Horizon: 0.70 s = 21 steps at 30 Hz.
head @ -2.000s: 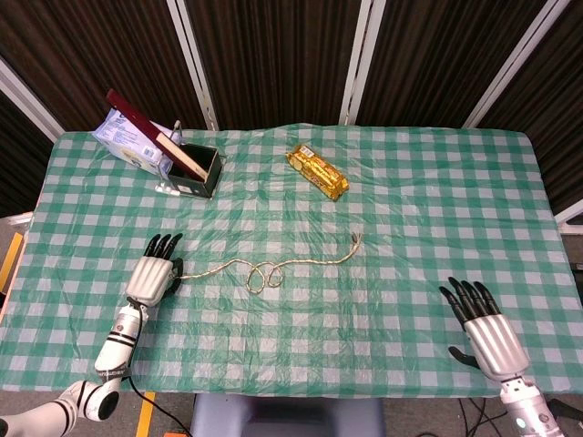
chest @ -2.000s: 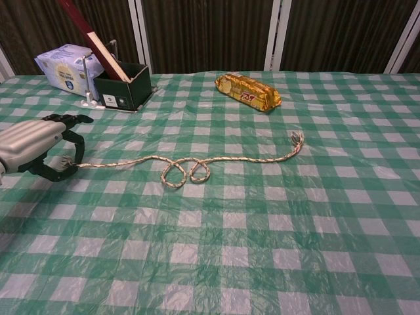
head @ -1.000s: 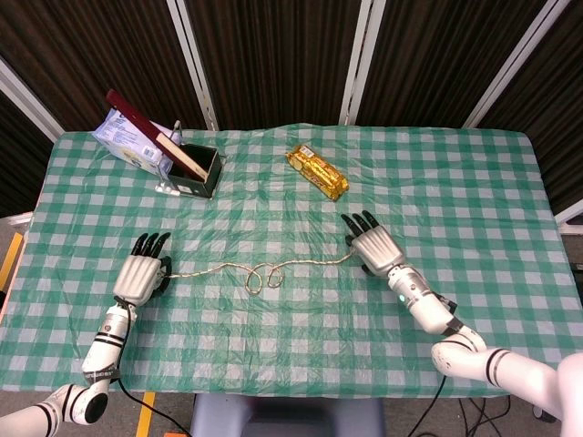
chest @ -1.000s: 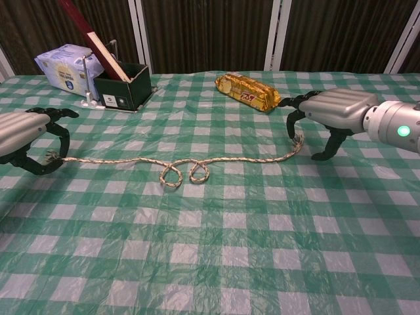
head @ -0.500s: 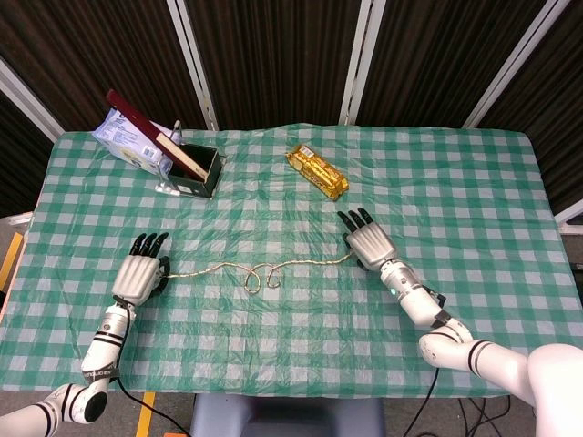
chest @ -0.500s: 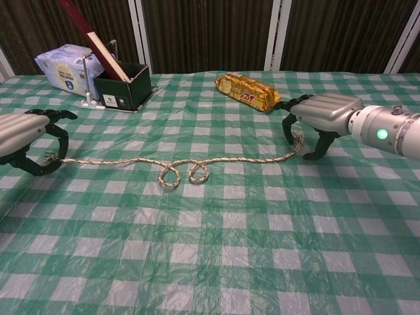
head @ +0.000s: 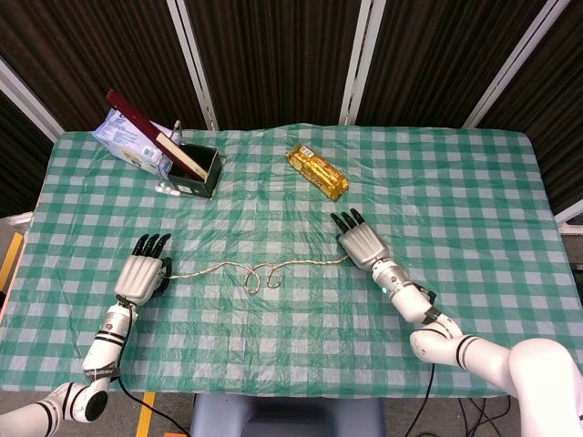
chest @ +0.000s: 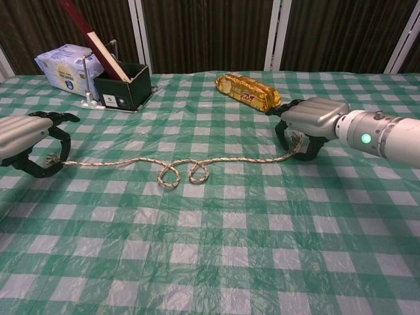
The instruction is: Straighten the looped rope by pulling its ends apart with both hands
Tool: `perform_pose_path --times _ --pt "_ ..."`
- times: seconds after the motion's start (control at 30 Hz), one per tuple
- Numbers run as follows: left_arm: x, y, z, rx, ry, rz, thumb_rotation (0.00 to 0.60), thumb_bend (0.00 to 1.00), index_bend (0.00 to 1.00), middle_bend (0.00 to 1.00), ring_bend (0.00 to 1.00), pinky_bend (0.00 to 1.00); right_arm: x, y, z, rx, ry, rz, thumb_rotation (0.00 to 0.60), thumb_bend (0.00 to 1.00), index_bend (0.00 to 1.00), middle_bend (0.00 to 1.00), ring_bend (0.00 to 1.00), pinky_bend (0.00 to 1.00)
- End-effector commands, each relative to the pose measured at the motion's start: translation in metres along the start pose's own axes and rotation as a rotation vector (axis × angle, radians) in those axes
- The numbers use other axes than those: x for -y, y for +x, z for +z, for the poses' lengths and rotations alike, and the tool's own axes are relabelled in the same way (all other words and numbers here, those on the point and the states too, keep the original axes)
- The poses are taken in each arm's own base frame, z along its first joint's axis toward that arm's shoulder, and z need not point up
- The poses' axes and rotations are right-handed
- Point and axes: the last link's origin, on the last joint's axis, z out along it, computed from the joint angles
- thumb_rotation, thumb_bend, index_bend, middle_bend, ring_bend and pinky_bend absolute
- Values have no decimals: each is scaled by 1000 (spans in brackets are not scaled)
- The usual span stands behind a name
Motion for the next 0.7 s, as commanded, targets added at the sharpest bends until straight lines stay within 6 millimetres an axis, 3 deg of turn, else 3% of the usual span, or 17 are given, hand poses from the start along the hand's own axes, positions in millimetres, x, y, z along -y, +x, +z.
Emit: perform_pose_path --times 0.03,0.7 --pt "1 0 1 0 3 0 600 447 645 37 0 55 0 0 1 -2 -4 -5 600 436 595 0 0 0" --pt "9 -2 3 8 18 -3 600 449 642 37 0 55 -2 -6 2 27 -22 -43 600 514 709 0 0 0"
